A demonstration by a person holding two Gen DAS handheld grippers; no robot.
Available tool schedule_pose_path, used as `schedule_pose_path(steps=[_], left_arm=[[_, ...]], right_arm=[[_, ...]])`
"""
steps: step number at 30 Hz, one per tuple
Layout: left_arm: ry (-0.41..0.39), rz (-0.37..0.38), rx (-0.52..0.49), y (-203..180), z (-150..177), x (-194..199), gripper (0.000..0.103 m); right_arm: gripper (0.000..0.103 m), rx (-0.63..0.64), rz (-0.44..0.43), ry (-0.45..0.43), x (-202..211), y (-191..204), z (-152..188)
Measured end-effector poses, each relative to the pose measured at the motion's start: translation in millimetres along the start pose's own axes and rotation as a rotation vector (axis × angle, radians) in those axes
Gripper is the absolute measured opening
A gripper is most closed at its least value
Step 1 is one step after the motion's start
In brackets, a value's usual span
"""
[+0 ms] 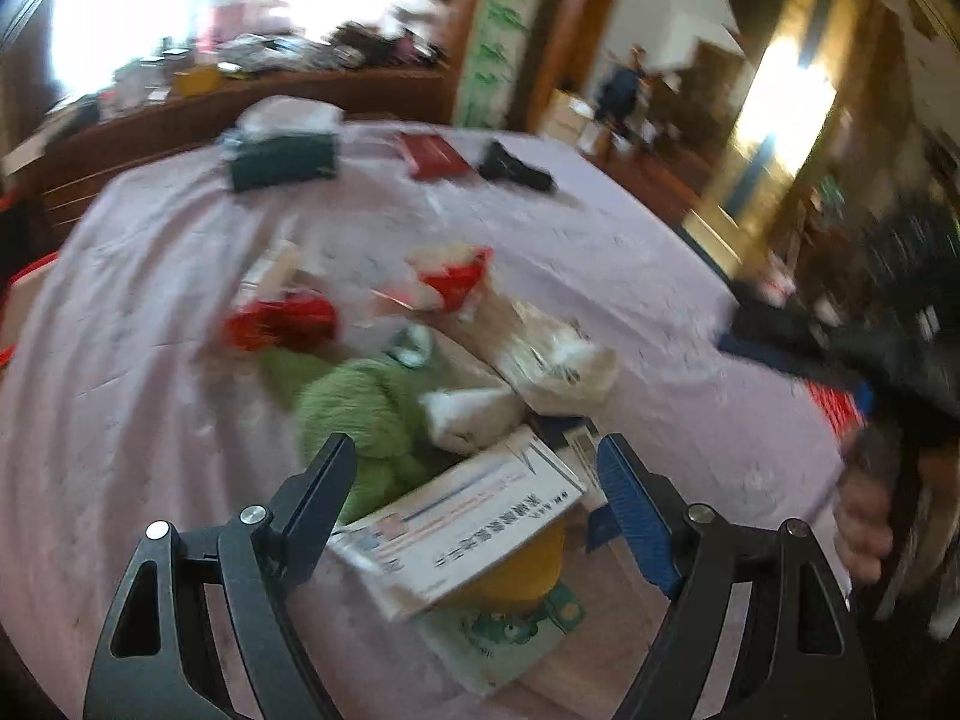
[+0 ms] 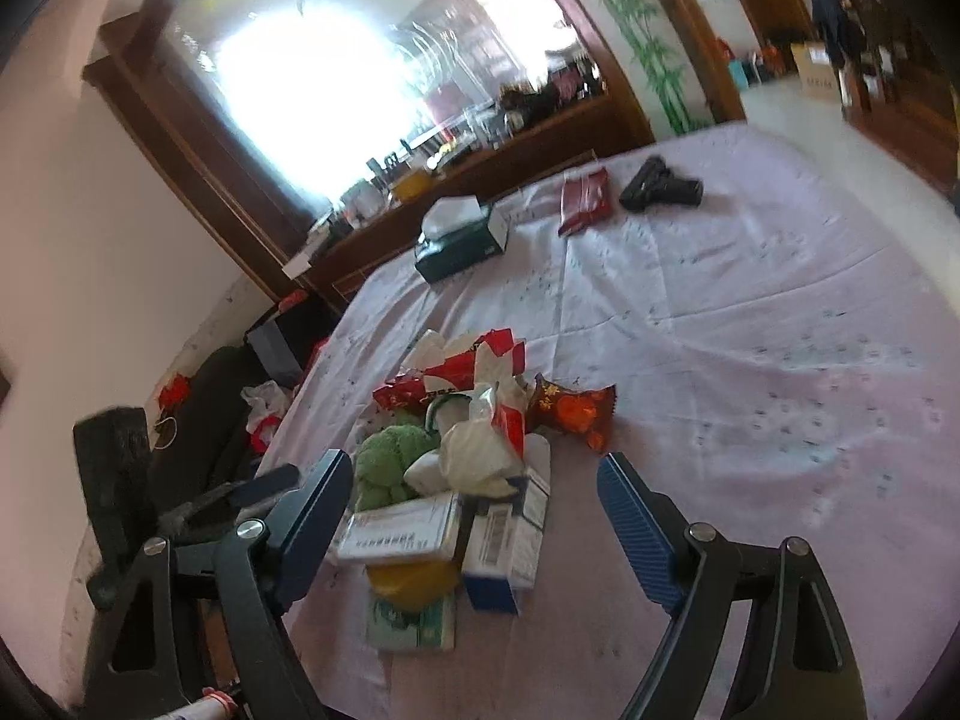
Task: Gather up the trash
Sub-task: 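Grasp the white medicine box with the left tool while the right tool grasps a paper wrapper, then carry both items over the red wastebasket and open both tools to drop them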
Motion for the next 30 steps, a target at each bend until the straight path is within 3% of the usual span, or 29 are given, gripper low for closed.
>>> schedule_pose_path(steps=[2,6,10,13,15,19,26,30], left_arm=[[0.086,0.051,-0.049,-2,3,-20,0.081],[0.197,0.075,-0.139,-3,8,-46,0.081],[0.245,0.052,-0.175,1,9,-55,0.081],[0.248,0.05,-0.198,-1,10,-53,0.081],[0.266,0.048,-0.22,-2,14,-53,0.081],[0.281,0.03,-0.245,-8,19,-53,0.08],[0.275,0.023,-0.251,-16,24,-45,0.076],[0.27,-0.024,-0.238,-18,21,-44,0.057]], right_arm=[[0.086,-0.008,0.001,0.036,-20,1,-6],[0.083,0.01,0.013,0.112,-62,6,-11],[0.064,-0.016,-0.017,0.193,-94,2,-10],[0.059,-0.007,-0.021,0.207,-100,2,-7],[0.044,0.001,-0.049,0.207,-99,4,-4],[0.034,0.019,-0.038,0.186,-85,2,2],[0.031,-0.001,-0.047,0.095,-35,-9,14],[0.03,-0.015,-0.038,0.053,-11,-14,23]])
Point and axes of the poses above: each gripper's, at about its wrist camera, not at the fingertips, and x roughly against the way its jaws point, y to its left, z to its underside, the point moved 2 cm from there along -x, roughly the way its jaws point, and after that the axes turned 10 degrees about z, right-handed, at the moved point
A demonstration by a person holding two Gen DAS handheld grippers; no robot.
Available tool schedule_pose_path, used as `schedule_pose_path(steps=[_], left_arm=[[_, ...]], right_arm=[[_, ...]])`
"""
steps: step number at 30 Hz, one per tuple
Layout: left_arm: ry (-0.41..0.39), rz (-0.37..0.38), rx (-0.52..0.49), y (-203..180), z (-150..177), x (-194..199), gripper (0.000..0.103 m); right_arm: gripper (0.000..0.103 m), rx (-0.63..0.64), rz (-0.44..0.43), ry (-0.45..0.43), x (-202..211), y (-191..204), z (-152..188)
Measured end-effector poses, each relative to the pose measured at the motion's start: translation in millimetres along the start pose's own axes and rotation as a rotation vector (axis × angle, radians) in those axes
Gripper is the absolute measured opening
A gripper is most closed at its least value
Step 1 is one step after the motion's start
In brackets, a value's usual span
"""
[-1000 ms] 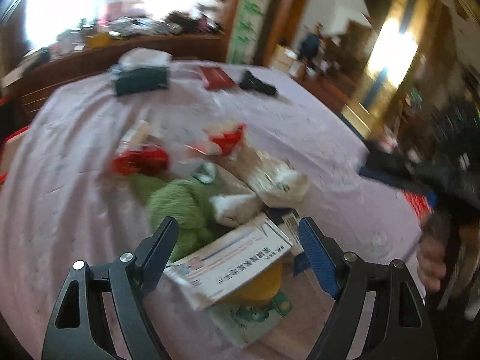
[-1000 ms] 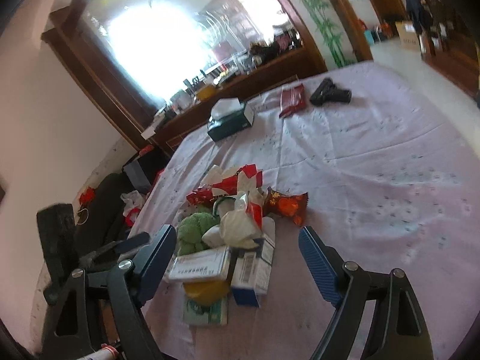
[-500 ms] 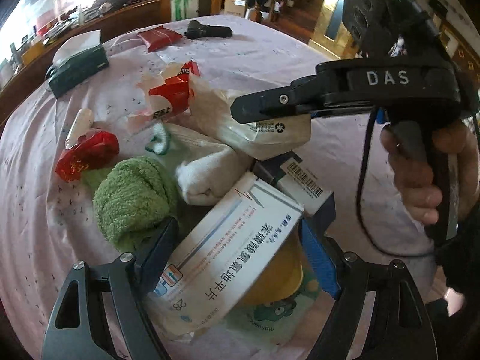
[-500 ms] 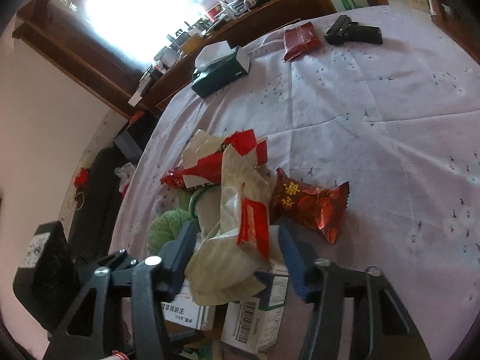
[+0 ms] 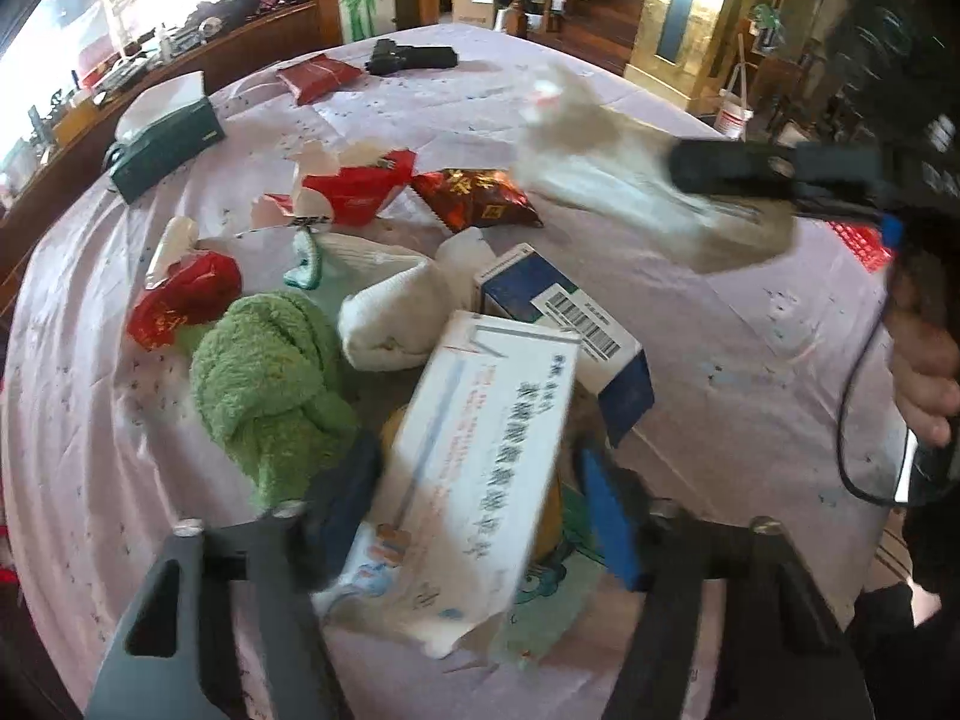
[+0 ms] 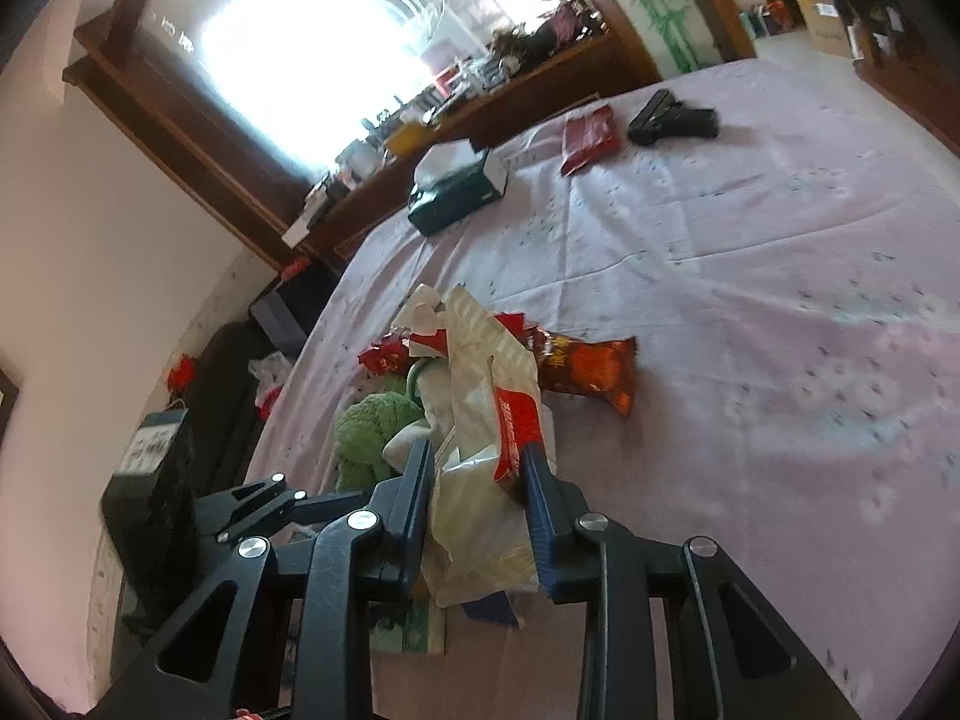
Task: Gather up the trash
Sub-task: 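Carry both items over the red wastebasket and open both tools to drop them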
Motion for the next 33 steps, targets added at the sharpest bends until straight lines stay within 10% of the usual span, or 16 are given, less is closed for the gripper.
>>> schedule_pose_path(steps=[20,33], left_arm=[[-0.413,-0.12,0.169,-149,45,103,0.056],[-0.595,0.014,0.064,-286,11,155,0.056]], right_arm=[[0.03,0.05,0.066,-0.311,186,-9,69],[0.03,-0.016,0.247,-0.596,352,-44,130]])
Point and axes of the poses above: each gripper's, at about its wrist camera, not at the fingertips, and x roughly against the way its jaws point, y to its left, z to its underside, the point moved 2 cm from there along -x, roughly the way its jaws point, and after that the axes turned 10 degrees about z, right-handed, at the moved point
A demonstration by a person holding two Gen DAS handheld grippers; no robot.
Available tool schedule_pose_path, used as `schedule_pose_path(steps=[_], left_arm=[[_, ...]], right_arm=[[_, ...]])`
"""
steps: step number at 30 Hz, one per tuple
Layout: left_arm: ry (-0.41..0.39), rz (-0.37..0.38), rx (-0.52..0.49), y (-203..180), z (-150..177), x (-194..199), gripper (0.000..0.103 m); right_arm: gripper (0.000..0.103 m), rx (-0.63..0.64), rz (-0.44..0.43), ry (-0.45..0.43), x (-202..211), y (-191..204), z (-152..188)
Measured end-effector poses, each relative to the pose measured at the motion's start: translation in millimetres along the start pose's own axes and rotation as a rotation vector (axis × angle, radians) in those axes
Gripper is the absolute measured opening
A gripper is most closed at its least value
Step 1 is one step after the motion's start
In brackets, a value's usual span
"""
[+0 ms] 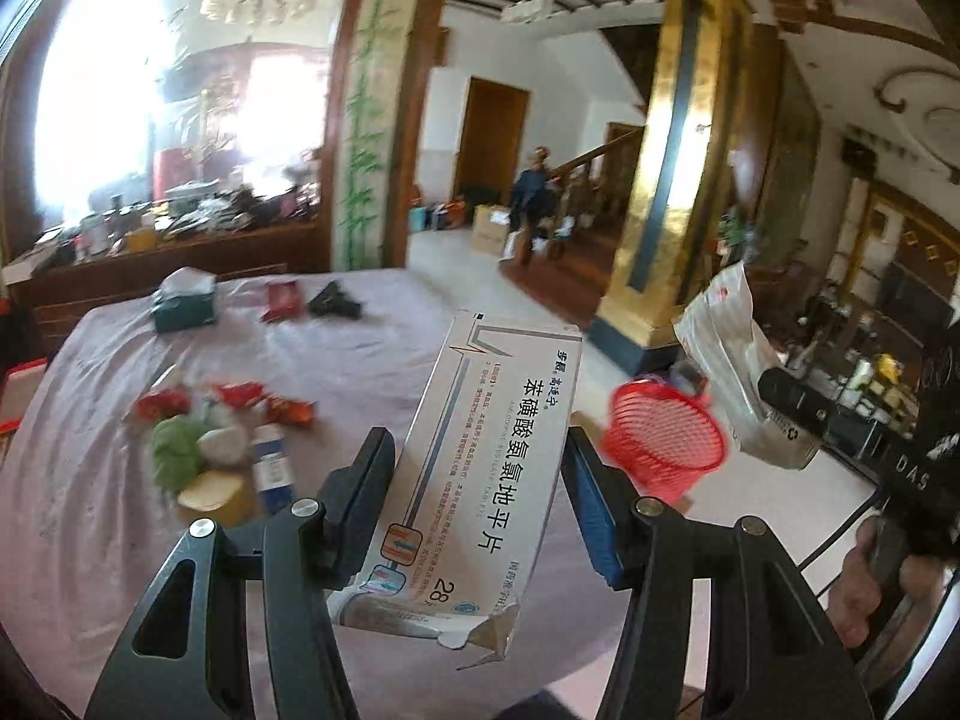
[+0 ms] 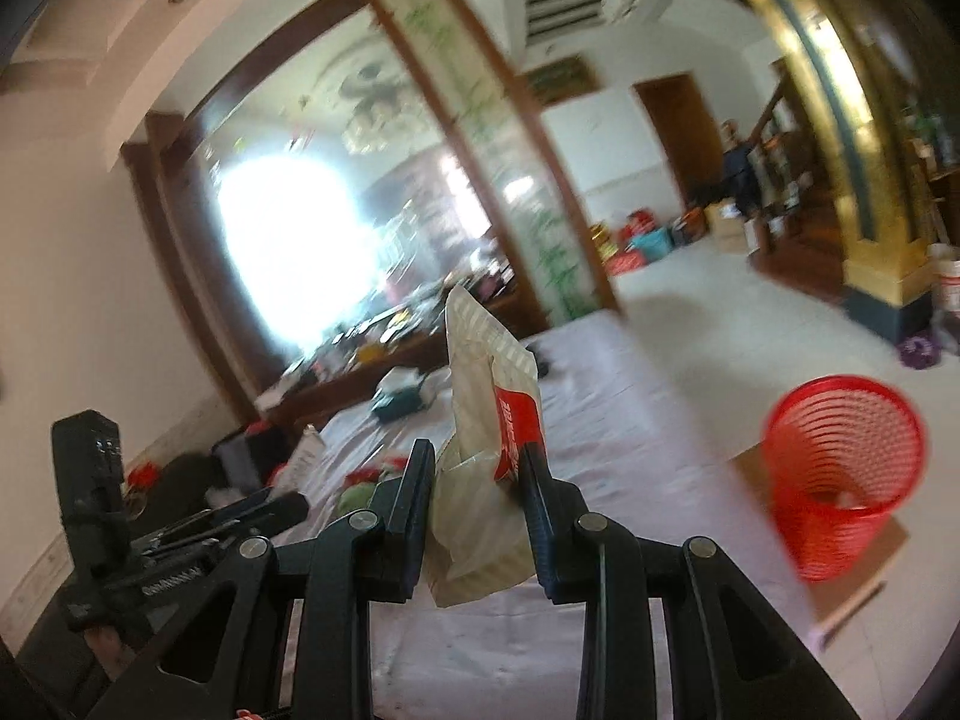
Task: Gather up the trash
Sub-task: 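Carry both items over the red wastebasket and open both tools to drop them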
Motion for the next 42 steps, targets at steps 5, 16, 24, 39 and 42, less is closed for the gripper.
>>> schedule_pose_path(steps=[5,16,24,39,42], left_arm=[[-0.01,0.058,-0.045,-49,-10,-5,0.056],[0.005,0.168,-0.072,-86,-33,-58,0.056],[0.063,0.235,-0.075,-107,-41,-127,0.056],[0.236,0.287,-0.049,-133,-25,-254,0.056],[0.266,0.297,-0.036,-135,-21,-275,0.056]], right_arm=[[0.03,-0.044,0.065,-0.095,52,-30,-12],[0.03,-0.115,0.147,-0.187,85,-81,-31],[0.03,-0.171,0.202,-0.164,59,-124,-40],[0.03,-0.322,0.231,-0.082,3,-216,-39],[0.031,-0.343,0.242,-0.067,-6,-230,-37]])
Point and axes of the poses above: each gripper's, at about its wrist camera, not at the fingertips, and x roughly against the way its jaws point, y to its left, z to its underside, the point moved 2 cm from there along -x, roughly the way its jaws point, and after that the axes turned 10 degrees about z, right-handed, at the moved point
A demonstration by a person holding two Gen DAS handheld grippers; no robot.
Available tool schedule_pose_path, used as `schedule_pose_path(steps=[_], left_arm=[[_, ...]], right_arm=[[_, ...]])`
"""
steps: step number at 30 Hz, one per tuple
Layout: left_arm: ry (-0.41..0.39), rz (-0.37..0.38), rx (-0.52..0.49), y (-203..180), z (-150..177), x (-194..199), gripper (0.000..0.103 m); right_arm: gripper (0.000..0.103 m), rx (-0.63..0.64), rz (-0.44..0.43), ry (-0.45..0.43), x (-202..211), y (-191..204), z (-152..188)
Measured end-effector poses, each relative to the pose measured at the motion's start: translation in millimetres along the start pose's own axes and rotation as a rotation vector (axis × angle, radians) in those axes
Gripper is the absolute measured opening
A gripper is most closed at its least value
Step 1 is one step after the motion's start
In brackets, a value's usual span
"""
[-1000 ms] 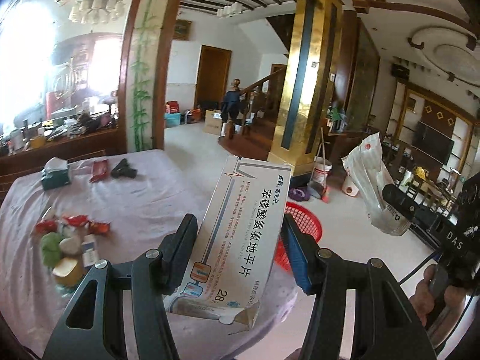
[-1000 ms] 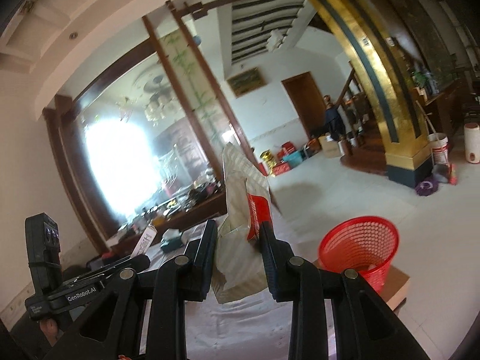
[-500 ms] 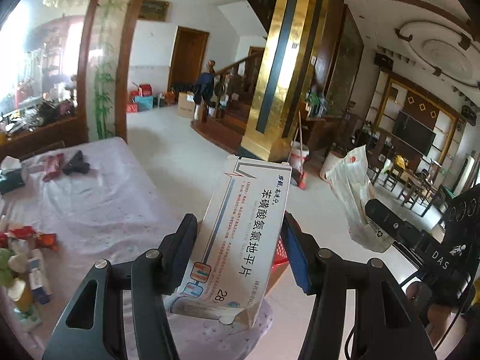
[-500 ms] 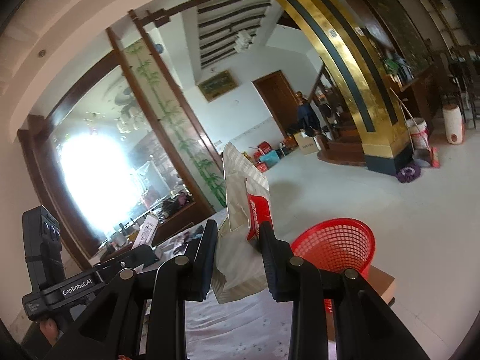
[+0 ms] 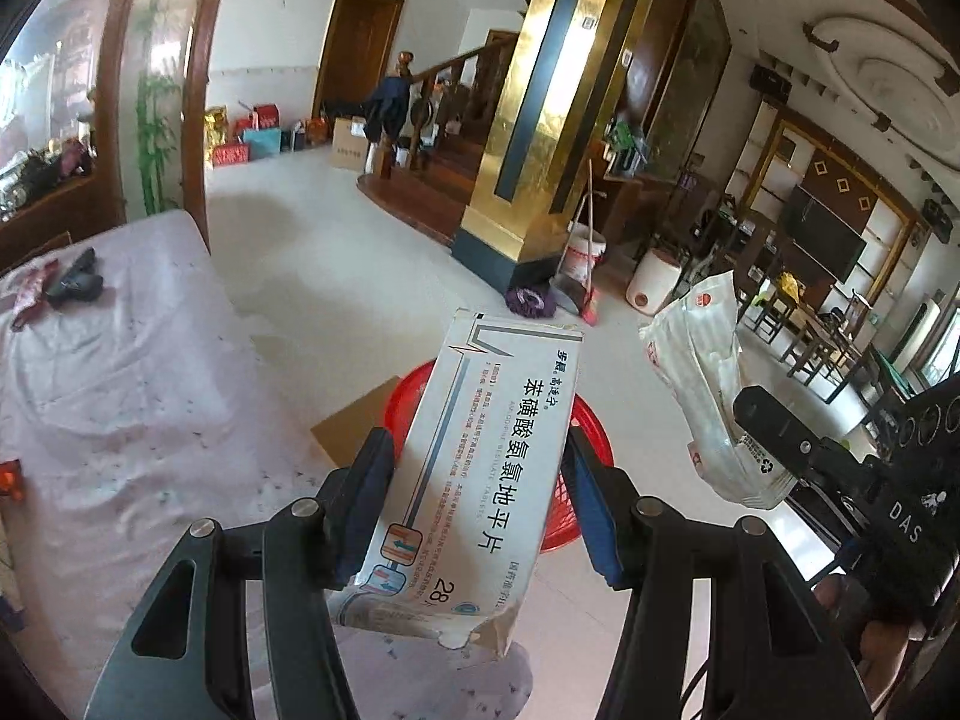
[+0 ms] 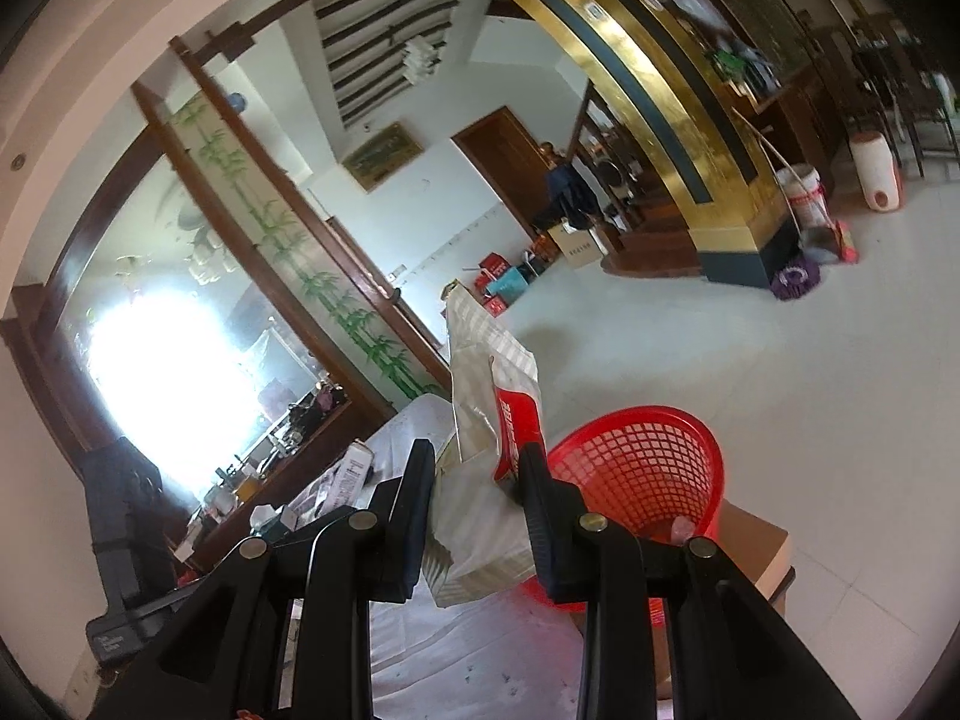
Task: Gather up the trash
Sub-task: 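Carry both items over the red wastebasket and open both tools to drop them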
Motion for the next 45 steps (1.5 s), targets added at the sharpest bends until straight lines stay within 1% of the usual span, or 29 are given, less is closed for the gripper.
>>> schedule_pose_path(steps=[2,10,14,17,21,27,31,32,34,35,38,39,40,43,44,45], left_arm=[[0.011,0.0,0.005,2,-1,-11,0.056],[0.099,0.026,0.034,9,-1,-56,0.056],[0.134,0.034,0.04,14,1,-74,0.056],[0.174,0.054,0.074,24,1,-91,0.056],[0.188,0.054,0.102,32,1,-102,0.056],[0.2,0.051,0.088,28,-1,-110,0.056],[0.224,0.048,0.083,27,2,-117,0.058],[0.231,0.05,0.087,28,2,-121,0.058],[0.231,0.06,0.093,30,3,-117,0.059],[0.228,0.062,0.095,30,3,-115,0.061],[0.176,0.081,0.104,29,-2,-96,0.074],[0.157,0.079,0.102,29,-3,-86,0.074],[0.141,0.079,0.1,30,-3,-77,0.074],[0.095,0.061,0.092,34,1,-36,0.074],[0.078,0.052,0.094,36,3,-21,0.076],[0.05,0.036,0.097,41,7,0,0.08]], right_arm=[[0.031,-0.01,0.008,0.011,-7,-5,0],[0.031,-0.03,0.071,0.046,-39,-26,-1],[0.031,-0.061,0.08,0.082,-56,-38,0],[0.031,-0.075,0.085,0.098,-67,-42,1],[0.031,-0.081,0.094,0.114,-77,-44,3],[0.031,-0.089,0.11,0.13,-89,-47,3],[0.034,-0.107,0.125,0.132,-93,-48,4],[0.039,-0.115,0.124,0.131,-95,-50,3],[0.048,-0.131,0.123,0.136,-95,-52,3],[0.051,-0.127,0.116,0.131,-92,-50,1],[0.055,-0.114,0.107,0.104,-79,-42,-2],[0.056,-0.112,0.097,0.097,-75,-38,-2],[0.058,-0.112,0.089,0.092,-72,-35,-2],[0.059,-0.094,0.049,0.076,-57,-17,-3],[0.063,-0.081,0.027,0.068,-49,-6,-3],[0.065,-0.063,0.01,0.064,-43,4,-1]])
Point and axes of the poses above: each gripper's, at about its wrist camera, not at the fingertips, and x roughly against the way its jaws point, y to its left, z to its underside, the point moved 2 cm from there along -x, roughly the way its jaws point, and after that the axes turned 10 degrees about z, right-handed, at the moved point
